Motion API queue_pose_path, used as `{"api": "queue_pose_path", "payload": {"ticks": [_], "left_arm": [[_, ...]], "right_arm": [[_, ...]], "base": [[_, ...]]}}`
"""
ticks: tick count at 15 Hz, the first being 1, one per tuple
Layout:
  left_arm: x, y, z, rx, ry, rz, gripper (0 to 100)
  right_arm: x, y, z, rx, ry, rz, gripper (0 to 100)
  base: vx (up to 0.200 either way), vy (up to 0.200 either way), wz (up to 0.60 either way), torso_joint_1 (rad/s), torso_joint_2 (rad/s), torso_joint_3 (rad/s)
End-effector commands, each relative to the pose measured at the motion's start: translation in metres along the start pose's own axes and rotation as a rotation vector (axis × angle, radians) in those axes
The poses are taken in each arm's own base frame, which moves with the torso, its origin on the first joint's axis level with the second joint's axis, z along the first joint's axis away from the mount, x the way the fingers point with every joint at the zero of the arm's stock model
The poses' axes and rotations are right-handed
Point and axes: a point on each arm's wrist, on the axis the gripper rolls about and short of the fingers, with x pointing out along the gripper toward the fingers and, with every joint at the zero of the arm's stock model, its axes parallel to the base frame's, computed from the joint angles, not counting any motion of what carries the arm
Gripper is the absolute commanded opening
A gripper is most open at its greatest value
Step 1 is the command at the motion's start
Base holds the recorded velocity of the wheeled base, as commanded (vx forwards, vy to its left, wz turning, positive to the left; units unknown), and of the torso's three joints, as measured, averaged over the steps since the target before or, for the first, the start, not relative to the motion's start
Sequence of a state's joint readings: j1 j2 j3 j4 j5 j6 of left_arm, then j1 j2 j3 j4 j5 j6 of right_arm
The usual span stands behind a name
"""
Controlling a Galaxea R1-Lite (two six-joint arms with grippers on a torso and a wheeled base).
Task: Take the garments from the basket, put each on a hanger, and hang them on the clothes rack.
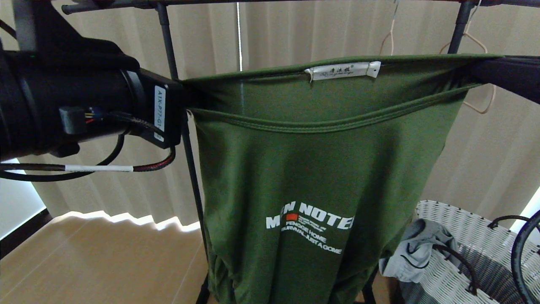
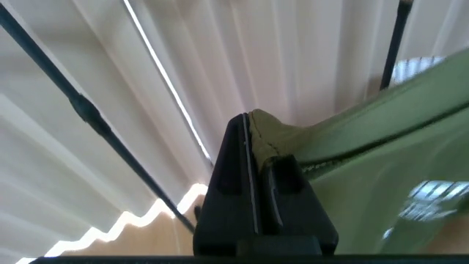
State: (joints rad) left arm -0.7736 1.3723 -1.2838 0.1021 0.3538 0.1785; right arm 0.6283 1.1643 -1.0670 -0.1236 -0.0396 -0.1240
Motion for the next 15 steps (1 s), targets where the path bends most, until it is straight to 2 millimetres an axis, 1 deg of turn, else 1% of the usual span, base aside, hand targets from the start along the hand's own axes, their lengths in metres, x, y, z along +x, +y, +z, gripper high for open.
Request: {"api": "queue_pose_path", "payload": {"ticks": [1,2,4,6,8,9,11,12,15], "left_arm": [[-0.012,0.002,-0.003,-0.002,-0.009,-0.005,0],[-0.014,0.000,-0.004,-0.003,-0.012,-0.017,0],[-0.009,-0.002,-0.002,-0.012,-0.030,-0.018,0],[0.006,-0.007,0.001,-0.021,-0.056,-0.012,0],[0.016,-0.009,0.002,-0.017,-0.060,-0.003,0],[0.026,-0.007,0.004,-0.016,-0.053,0.015,0],[0.045,-0.004,0.007,-0.019,-0.041,0.045,0],[0.057,-0.002,0.005,-0.018,-0.023,0.065,0],[0.086,-0.004,-0.003,-0.021,-0.007,0.088,0]], "right_arm": [[-0.003,0.000,0.002,-0.001,-0.009,-0.002,0],[-0.005,0.000,0.003,-0.001,-0.015,-0.003,0],[-0.002,0.000,-0.006,0.001,0.016,-0.002,0],[-0.003,0.001,-0.012,-0.002,0.042,-0.002,0],[-0.009,-0.001,-0.011,-0.003,0.038,-0.015,0],[-0.024,-0.004,-0.011,-0.004,0.057,-0.031,0],[-0.047,-0.004,-0.014,-0.005,0.108,-0.019,0],[-0.056,-0.003,-0.017,-0.004,0.121,-0.005,0],[-0.065,0.004,-0.031,-0.004,0.140,0.078,0]], "base": [[0.000,0.000,0.00,0.000,0.00,0.000],[0.000,0.000,0.00,0.000,0.00,0.000],[0.000,0.000,0.00,0.000,0.00,0.000],[0.000,0.000,0.00,0.000,0.00,0.000],[0.000,0.000,0.00,0.000,0.00,0.000],[0.000,0.000,0.00,0.000,0.00,0.000],[0.000,0.000,0.00,0.000,0.00,0.000],[0.000,0.000,0.00,0.000,0.00,0.000],[0.000,0.000,0.00,0.000,0.00,0.000]]}}
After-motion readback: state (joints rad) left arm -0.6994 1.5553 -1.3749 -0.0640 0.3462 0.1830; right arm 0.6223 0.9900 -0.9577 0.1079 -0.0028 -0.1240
